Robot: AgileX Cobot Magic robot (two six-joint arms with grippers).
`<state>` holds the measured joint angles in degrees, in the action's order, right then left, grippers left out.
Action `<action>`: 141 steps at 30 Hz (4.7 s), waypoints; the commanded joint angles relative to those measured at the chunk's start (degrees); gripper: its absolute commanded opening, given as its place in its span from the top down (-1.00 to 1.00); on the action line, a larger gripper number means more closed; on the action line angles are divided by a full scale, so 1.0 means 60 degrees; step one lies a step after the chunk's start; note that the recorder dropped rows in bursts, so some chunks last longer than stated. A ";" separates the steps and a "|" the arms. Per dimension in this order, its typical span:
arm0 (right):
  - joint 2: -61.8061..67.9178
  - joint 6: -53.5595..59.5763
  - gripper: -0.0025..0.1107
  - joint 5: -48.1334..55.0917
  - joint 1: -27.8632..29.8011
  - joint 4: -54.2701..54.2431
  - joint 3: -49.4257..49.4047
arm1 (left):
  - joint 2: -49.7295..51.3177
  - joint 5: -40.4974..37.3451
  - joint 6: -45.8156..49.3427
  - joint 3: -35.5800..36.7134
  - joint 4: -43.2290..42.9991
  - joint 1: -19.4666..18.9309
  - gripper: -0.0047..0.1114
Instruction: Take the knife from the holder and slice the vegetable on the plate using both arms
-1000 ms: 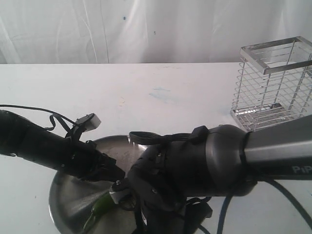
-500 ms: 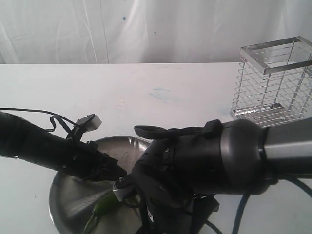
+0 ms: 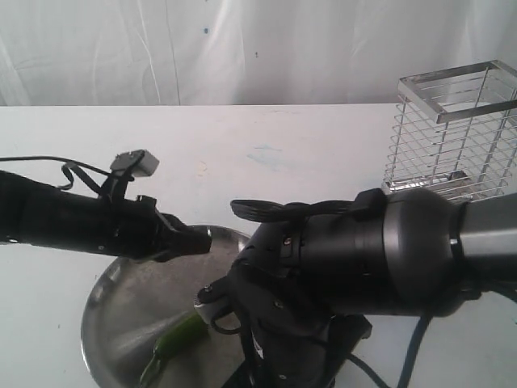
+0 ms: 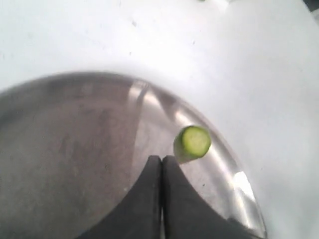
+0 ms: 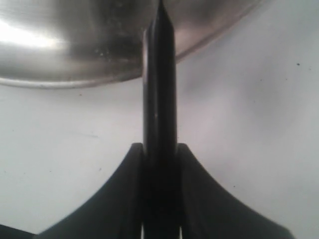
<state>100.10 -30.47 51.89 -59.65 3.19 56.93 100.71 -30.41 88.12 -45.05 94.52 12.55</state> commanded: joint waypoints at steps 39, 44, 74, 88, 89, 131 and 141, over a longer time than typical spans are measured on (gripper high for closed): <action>-0.5018 0.5998 0.96 -0.3390 0.3195 -0.2266 -0.4461 | -0.5742 0.6177 -0.1195 0.3090 -0.0323 0.0018 0.92; -0.6586 0.6180 0.96 -0.2850 0.3195 -0.1865 -0.4493 | -0.6338 0.7962 0.1144 0.3107 0.0905 0.0018 0.92; -0.4263 0.9731 0.96 -0.4764 0.4062 -0.3867 -0.3482 | -1.0870 0.4065 0.2971 0.4066 -0.0826 0.0018 0.92; -0.2694 1.1602 0.96 -0.5467 0.4138 -0.5817 -0.2705 | -1.0870 0.6400 0.1936 0.4531 -0.0741 0.0018 0.92; -0.2648 1.1559 0.96 -0.5848 0.4138 -0.5998 -0.2683 | -1.0870 0.6153 0.1936 0.4531 -0.0875 0.0018 0.92; 0.0989 1.3864 0.96 -0.0489 0.5452 -0.9969 0.0313 | -1.0870 0.5817 0.1996 0.4754 -0.0918 0.0018 0.92; 0.1208 1.4090 0.60 -0.0708 0.5452 -1.0236 0.0313 | -1.0870 0.5817 0.1996 0.4754 -0.0918 0.0018 0.92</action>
<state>107.01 53.12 48.22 -27.05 -56.65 58.67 35.68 5.32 100.23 -16.71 88.46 12.55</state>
